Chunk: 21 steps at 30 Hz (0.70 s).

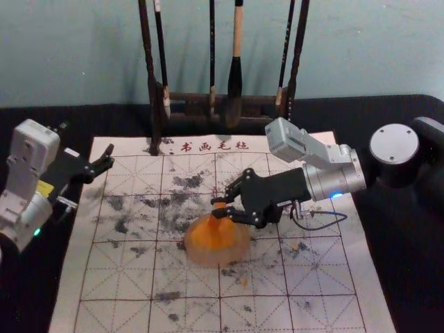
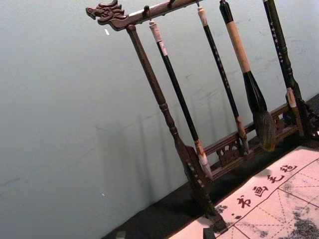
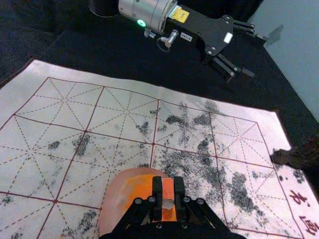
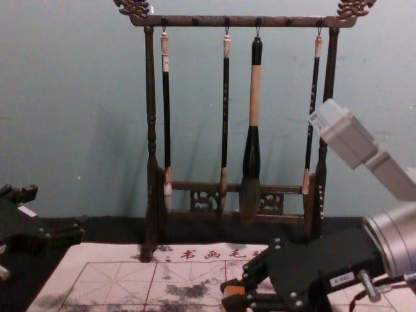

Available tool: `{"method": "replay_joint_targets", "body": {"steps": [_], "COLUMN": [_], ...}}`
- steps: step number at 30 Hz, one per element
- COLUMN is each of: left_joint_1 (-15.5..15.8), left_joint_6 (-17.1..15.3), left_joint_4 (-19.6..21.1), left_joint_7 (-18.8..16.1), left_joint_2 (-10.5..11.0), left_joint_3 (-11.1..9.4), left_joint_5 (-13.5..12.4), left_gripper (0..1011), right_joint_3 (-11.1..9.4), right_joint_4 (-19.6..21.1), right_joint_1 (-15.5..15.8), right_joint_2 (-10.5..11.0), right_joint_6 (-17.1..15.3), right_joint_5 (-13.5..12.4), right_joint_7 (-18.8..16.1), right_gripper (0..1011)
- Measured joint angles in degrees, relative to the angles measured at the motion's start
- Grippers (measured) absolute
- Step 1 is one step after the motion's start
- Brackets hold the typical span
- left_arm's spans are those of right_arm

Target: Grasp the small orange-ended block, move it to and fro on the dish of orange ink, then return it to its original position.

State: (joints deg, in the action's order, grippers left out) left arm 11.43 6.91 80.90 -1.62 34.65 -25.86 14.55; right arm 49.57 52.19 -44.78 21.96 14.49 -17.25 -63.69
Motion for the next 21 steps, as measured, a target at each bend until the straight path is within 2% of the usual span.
{"method": "replay_joint_targets", "body": {"steps": [21], "left_joint_1": [0.0], "left_joint_6": [0.0], "left_joint_4": [0.0], "left_joint_7": [0.0], "left_joint_2": [0.0], "left_joint_3": [0.0], "left_joint_5": [0.0], "left_gripper": [1001], "right_joint_3": [-0.8], "right_joint_4": [4.0], "right_joint_1": [1.7], "right_joint_2": [2.8], "right_joint_6": [-1.2], "right_joint_5": [0.3], "right_joint_7": [1.1], "right_gripper": [136]}}
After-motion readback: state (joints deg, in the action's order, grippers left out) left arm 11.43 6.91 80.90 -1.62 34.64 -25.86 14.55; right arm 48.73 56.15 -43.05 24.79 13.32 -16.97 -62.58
